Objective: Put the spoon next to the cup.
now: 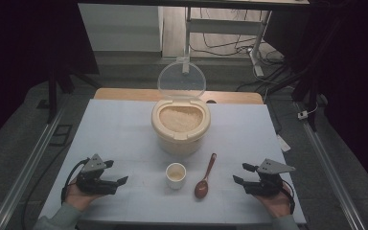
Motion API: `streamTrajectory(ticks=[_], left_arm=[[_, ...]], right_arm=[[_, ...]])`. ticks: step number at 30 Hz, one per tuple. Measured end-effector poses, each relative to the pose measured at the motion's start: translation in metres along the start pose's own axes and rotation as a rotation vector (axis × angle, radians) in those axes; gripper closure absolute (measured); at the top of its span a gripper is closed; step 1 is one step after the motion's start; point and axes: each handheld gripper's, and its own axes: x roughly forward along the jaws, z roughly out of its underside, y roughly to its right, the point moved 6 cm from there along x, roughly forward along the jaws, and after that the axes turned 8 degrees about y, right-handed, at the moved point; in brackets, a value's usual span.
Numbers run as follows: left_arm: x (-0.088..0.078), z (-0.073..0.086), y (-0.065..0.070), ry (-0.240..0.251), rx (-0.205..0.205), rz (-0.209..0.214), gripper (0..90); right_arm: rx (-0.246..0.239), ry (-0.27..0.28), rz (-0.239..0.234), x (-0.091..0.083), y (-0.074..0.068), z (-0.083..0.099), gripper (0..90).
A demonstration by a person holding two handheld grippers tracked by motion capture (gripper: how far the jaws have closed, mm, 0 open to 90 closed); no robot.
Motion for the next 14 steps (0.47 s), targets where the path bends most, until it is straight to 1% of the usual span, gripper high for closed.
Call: streamTrajectory(ticks=[4,5,6,7,11,12,14], left_arm=[[0.0,0.0002,-0.0002,0.0,-0.001,0.002,16.1],[-0.0001,0.0002,-0.0003,0.0,-0.001,0.002,16.0],[-0.0001,0.0002,-0.0003,0.0,-0.002,0.003,16.1],[0.0001,0.0002,-0.0004,0.0,-0.002,0.003,16.1],[-0.0001,0.0001,0.0005,0.0,0.002,0.003,16.0],[-0.0001,0.0001,0.0003,0.0,0.002,0.004,16.0],[0.0001,0.0001,0.0001,-0.001,0.002,0.003,15.9]], right_arm=[[-0.002,-0.006,0.009,-0.0008,0.0015,0.0004,37.1],[0.0,-0.001,0.005,-0.0009,0.0018,0.0002,37.2],[-0.002,-0.001,0.014,-0.0012,0.0023,-0.0001,37.2],[0.001,0.004,0.008,-0.0011,0.0022,-0.0004,37.2],[-0.005,0.007,0.019,-0.0027,0.0025,-0.002,37.2],[-0.003,0.013,0.012,-0.0024,0.0022,-0.0022,37.2],[-0.006,0.005,0.017,-0.002,0.0025,-0.0015,37.2]])
